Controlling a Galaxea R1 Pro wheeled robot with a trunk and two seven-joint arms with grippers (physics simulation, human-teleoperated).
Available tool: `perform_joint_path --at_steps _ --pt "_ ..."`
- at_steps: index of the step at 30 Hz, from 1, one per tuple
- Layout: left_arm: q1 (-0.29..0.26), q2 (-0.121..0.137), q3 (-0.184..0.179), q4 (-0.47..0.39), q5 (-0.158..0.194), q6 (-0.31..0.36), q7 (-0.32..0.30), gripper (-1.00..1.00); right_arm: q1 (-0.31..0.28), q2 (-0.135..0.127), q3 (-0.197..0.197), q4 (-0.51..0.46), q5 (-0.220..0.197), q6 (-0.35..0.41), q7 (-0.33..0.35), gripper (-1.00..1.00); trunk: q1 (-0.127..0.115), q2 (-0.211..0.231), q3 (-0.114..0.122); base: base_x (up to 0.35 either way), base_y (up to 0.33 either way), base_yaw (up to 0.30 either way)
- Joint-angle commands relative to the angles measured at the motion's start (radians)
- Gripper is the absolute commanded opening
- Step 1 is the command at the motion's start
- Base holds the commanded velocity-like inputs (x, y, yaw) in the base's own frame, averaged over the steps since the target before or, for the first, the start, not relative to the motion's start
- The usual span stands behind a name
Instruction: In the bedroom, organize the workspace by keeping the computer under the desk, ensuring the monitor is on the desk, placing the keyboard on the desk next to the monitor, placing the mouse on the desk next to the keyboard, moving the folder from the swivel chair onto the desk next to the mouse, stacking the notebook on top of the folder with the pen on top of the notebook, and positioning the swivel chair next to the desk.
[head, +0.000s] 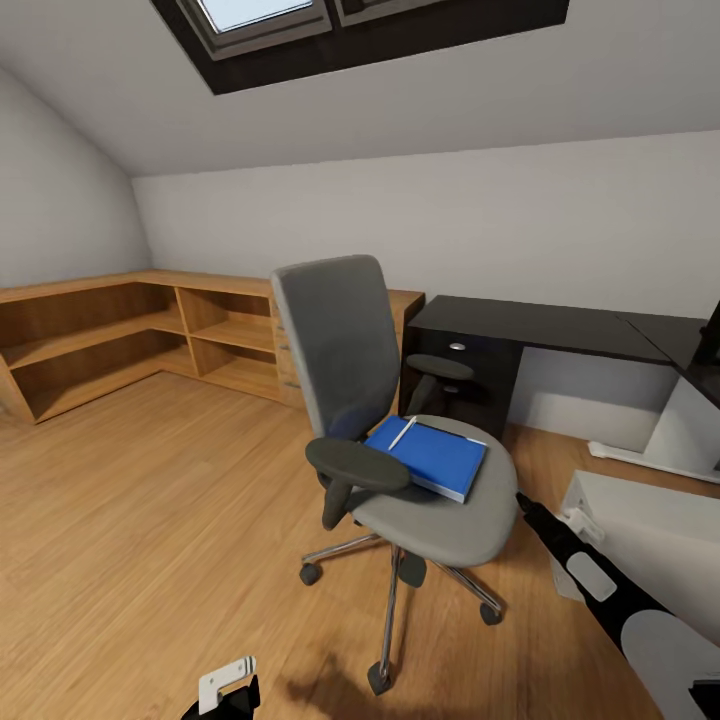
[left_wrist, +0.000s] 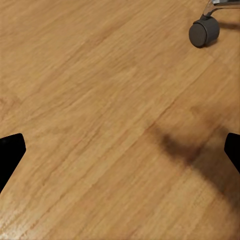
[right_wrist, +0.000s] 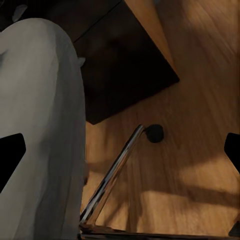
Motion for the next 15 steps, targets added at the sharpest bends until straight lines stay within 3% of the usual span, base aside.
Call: perform_joint_path --at_steps 1,15 --pt "0.000 0.000 -0.002 0.000 0.009 -0.004 0.003 1.00 0.000 -0.001 0.012 0.005 -0.011 -0.005 0.002 1.00 0.000 0.000 -0.001 0.000 0.000 0.000" --pt "0.000 0.000 -0.002 0.000 0.009 -0.004 0.003 1.00 0.000 -0.001 0.013 0.009 -0.012 -0.006 0.005 1.00 0.000 0.000 -0.001 0.000 0.000 0.000"
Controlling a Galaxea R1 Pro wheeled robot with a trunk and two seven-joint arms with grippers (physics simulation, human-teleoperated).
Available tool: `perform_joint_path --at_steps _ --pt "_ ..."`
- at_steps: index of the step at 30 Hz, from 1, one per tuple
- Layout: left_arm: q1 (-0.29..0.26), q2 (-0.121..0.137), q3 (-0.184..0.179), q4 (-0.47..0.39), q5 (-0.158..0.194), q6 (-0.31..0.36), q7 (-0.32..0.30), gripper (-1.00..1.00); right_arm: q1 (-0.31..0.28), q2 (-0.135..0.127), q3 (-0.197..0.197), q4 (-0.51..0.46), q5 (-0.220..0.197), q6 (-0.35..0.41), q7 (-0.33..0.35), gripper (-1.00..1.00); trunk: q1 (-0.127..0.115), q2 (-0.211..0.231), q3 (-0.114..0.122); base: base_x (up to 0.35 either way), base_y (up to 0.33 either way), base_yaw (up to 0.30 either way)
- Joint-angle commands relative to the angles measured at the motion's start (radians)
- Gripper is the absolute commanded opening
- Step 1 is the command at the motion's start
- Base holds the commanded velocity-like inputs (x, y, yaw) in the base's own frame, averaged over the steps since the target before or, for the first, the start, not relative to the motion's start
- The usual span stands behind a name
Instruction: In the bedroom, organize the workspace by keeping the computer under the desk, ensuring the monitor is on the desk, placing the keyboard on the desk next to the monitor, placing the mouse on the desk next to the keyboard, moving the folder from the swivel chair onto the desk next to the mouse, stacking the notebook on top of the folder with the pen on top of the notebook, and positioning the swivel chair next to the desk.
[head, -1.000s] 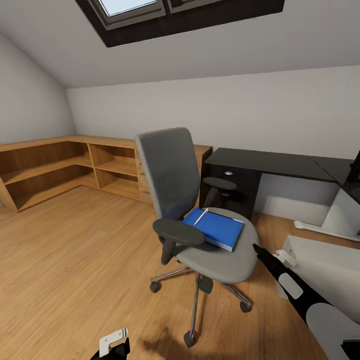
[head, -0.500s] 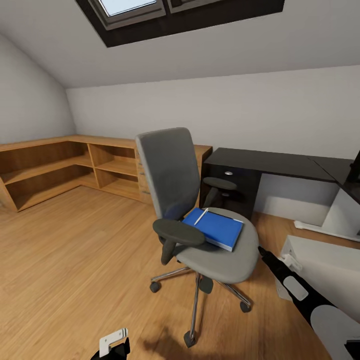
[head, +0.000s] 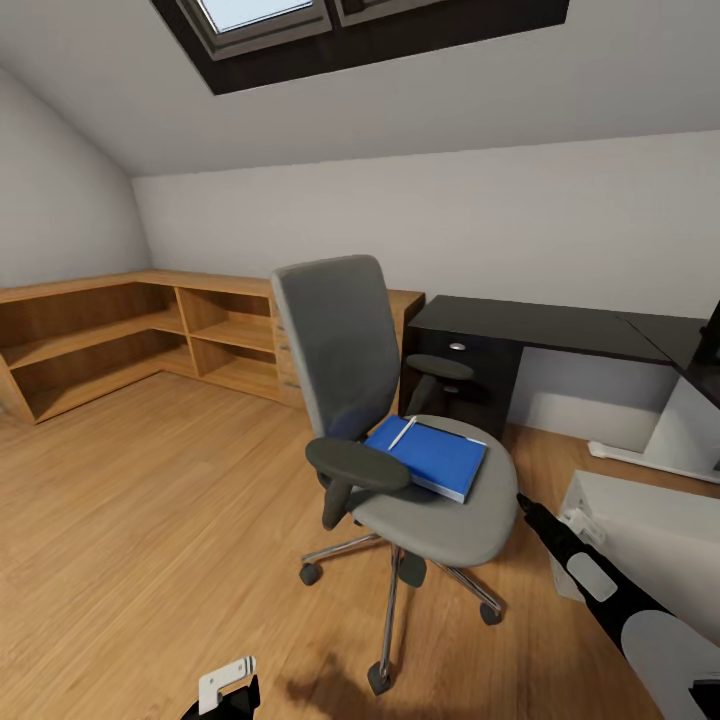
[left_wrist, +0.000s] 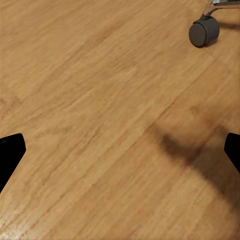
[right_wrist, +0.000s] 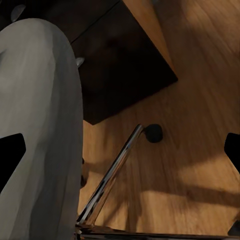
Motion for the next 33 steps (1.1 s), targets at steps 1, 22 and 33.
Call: perform_joint_path --at_steps 1,22,33 --pt "0.000 0.000 -0.002 0.000 0.009 -0.004 0.004 1.00 0.000 0.000 0.016 0.003 -0.010 -0.004 0.003 1.00 0.000 0.000 -0.001 0.000 0.000 0.000" --pt "0.000 0.000 -0.003 0.000 0.009 -0.004 0.004 1.00 0.000 0.010 0.018 0.001 -0.010 -0.004 -0.001 1.00 0.000 0.000 -0.001 0.000 0.000 0.189" --pt "0.000 0.000 -0.003 0.000 0.009 -0.004 0.004 1.00 -0.001 0.010 0.018 0.000 -0.010 -0.004 -0.001 1.00 0.000 0.000 -0.001 0.000 0.000 0.268"
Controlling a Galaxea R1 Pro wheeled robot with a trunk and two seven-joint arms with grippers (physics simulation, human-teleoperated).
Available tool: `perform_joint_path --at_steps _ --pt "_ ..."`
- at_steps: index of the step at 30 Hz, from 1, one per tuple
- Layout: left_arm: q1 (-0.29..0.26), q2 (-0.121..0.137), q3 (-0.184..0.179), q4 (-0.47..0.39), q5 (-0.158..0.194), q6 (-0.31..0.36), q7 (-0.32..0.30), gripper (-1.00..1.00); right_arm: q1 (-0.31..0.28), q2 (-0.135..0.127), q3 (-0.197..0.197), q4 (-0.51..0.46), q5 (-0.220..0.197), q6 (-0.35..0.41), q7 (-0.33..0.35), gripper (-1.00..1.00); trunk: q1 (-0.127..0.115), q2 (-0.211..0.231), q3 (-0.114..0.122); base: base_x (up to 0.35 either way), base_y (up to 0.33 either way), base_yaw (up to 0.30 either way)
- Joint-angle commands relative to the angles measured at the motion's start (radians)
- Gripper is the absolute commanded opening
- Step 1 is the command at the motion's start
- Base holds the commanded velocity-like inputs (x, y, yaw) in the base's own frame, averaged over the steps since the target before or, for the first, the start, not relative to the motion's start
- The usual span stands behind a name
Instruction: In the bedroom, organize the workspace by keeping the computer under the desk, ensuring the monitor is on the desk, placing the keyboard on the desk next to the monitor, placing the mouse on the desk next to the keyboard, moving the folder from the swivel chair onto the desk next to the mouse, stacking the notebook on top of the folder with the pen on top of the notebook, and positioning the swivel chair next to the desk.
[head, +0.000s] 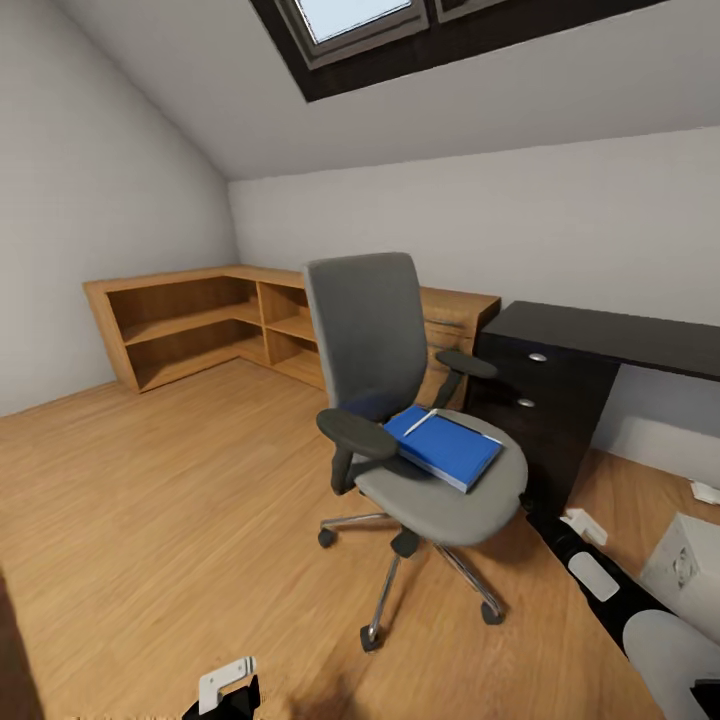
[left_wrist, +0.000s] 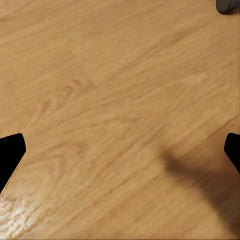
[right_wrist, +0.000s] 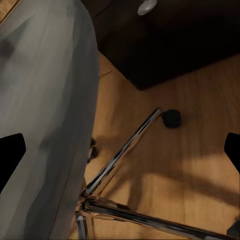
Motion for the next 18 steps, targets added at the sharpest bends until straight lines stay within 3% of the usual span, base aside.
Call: perform_joint_path --at_steps 1,18 --pt "-0.001 0.000 -0.002 0.001 0.009 -0.004 0.003 1.00 0.000 0.014 0.024 0.002 -0.012 -0.005 0.006 1.00 0.000 0.000 -0.001 0.000 0.000 0.268" --pt "-0.001 0.000 -0.002 0.008 0.009 -0.004 0.003 1.00 0.000 0.010 0.023 0.002 -0.012 -0.005 0.007 1.00 0.000 0.000 -0.001 0.000 0.000 0.251"
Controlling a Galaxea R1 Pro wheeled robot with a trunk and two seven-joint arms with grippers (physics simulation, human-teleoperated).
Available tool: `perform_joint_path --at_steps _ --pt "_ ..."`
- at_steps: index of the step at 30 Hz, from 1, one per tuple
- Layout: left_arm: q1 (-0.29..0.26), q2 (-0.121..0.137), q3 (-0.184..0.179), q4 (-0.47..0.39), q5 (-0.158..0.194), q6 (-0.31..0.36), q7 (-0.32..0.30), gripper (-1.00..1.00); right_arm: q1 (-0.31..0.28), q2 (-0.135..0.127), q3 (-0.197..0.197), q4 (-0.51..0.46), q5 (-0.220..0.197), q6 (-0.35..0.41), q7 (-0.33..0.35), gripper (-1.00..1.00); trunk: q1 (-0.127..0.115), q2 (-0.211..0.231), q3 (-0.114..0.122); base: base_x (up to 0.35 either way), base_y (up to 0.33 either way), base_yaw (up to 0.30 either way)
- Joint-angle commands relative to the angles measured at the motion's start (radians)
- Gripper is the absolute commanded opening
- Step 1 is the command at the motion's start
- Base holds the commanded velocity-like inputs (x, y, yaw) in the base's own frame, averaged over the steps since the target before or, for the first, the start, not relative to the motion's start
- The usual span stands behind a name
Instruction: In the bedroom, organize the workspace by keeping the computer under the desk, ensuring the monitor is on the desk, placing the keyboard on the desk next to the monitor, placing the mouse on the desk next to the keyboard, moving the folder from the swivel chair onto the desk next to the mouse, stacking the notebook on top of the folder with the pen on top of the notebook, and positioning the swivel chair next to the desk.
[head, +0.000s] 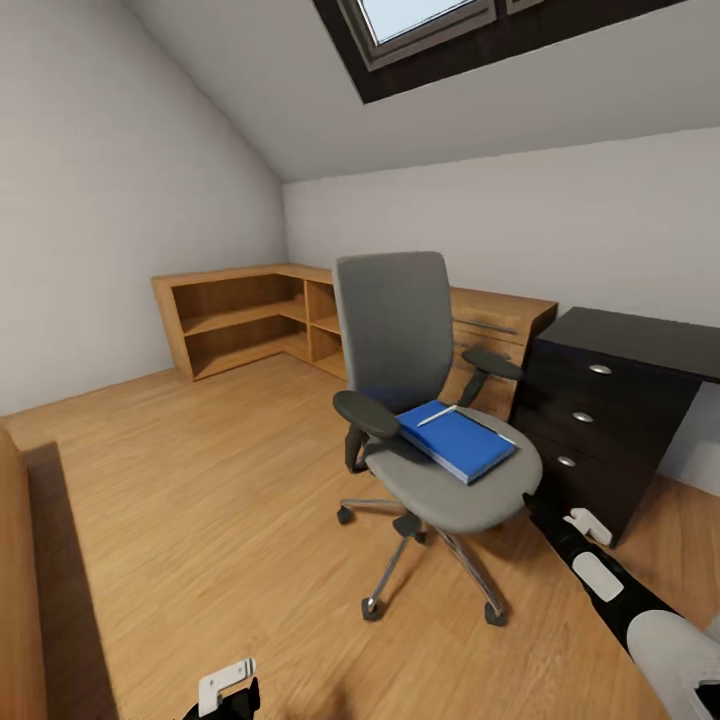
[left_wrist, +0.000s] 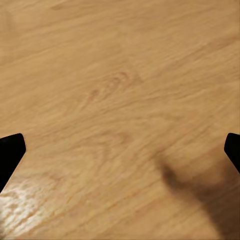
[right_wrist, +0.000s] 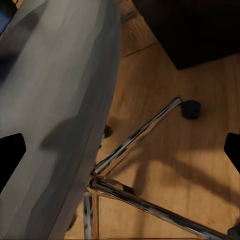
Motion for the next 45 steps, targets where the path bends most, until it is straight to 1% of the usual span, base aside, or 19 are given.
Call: perform_joint_path --at_steps 1,5,13,18,30,33,40,41,45 --pt "-0.001 0.000 -0.002 0.000 0.009 -0.004 0.003 1.00 0.000 0.020 0.024 0.004 -0.012 -0.005 0.006 1.00 0.000 0.000 -0.001 0.000 0.000 0.080" --pt "-0.001 0.000 -0.001 0.001 0.009 -0.004 0.003 1.00 0.000 0.019 0.024 0.004 -0.012 -0.005 0.006 1.00 0.000 0.000 -0.001 -0.025 0.000 0.028" --pt "-0.001 0.000 -0.001 0.001 0.009 -0.004 0.003 1.00 0.000 0.020 0.025 0.006 -0.007 -0.010 0.016 1.00 0.000 0.000 -0.001 -0.187 0.000 0.003" --pt "-0.001 0.000 -0.001 0.001 0.009 -0.004 0.003 1.00 0.000 0.021 0.026 0.008 -0.003 -0.018 0.039 1.00 0.000 0.000 -0.001 -0.035 0.000 0.000" --pt "-0.001 0.000 -0.002 0.001 0.009 -0.004 0.003 1.00 0.001 0.022 0.029 0.008 -0.001 -0.025 0.057 1.00 0.000 0.000 -0.001 -0.004 0.000 0.000" --pt "-0.001 0.000 -0.002 0.001 0.009 -0.004 0.003 1.00 0.001 0.022 0.029 0.008 -0.001 -0.025 0.070 1.00 0.000 0.000 -0.001 0.000 0.000 0.000" --pt "-0.001 0.000 -0.003 0.001 0.009 -0.004 0.003 1.00 0.001 0.019 0.029 0.008 -0.001 -0.023 0.131 1.00 0.000 0.000 -0.001 0.000 0.000 0.000" --pt "-0.001 0.000 -0.003 0.002 0.009 -0.004 0.003 1.00 0.001 0.018 0.029 0.008 -0.002 -0.020 0.149 1.00 0.000 0.000 -0.001 0.000 0.000 0.000" --pt "-0.001 0.000 -0.003 0.005 0.009 -0.004 0.003 1.00 0.001 0.016 0.029 0.008 -0.003 -0.014 0.176 1.00 0.000 0.000 -0.001 0.000 0.000 0.000"
